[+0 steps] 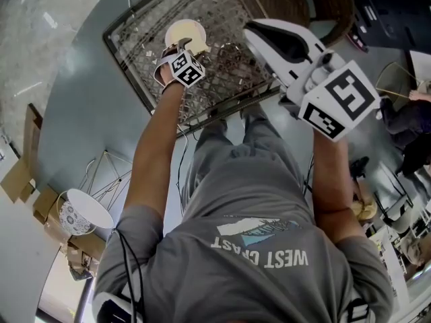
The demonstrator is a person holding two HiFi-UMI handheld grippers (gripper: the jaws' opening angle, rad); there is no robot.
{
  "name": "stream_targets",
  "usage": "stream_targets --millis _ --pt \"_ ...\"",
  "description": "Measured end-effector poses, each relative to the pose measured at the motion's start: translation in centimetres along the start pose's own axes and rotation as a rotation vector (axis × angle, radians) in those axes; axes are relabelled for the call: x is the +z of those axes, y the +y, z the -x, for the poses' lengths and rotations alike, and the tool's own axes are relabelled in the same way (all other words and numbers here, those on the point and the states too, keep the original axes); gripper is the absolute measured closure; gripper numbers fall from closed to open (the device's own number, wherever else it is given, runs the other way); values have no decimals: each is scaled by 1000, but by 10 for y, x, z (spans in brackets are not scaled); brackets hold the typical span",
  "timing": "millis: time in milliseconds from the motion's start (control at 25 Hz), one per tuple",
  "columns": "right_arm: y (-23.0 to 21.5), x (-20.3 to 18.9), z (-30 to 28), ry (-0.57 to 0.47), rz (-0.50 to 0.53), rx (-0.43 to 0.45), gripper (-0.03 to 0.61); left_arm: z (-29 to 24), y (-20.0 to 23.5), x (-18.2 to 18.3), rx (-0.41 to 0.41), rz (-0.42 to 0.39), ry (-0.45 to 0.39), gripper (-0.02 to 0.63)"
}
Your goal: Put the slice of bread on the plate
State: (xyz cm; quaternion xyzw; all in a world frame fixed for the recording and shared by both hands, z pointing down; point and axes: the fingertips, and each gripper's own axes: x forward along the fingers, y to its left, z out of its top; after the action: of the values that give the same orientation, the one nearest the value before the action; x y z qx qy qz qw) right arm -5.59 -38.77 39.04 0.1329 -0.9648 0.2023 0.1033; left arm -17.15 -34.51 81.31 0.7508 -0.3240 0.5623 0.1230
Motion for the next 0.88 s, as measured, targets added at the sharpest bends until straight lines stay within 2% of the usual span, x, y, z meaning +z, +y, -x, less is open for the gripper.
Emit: stream_targets --millis 200,400,640,880 --pt "4 3 0 -11 1 9 571 16 13 9 19 75 -44 353" --pt "11 8 0 -31 9 21 571 52 40 27 76 189 -163 354" --pt "27 23 0 -68 33 40 572 149 92 59 178 334 -418 354" --pt "51 34 3 -111 64 53 571 264 112 95 205 454 -701 356"
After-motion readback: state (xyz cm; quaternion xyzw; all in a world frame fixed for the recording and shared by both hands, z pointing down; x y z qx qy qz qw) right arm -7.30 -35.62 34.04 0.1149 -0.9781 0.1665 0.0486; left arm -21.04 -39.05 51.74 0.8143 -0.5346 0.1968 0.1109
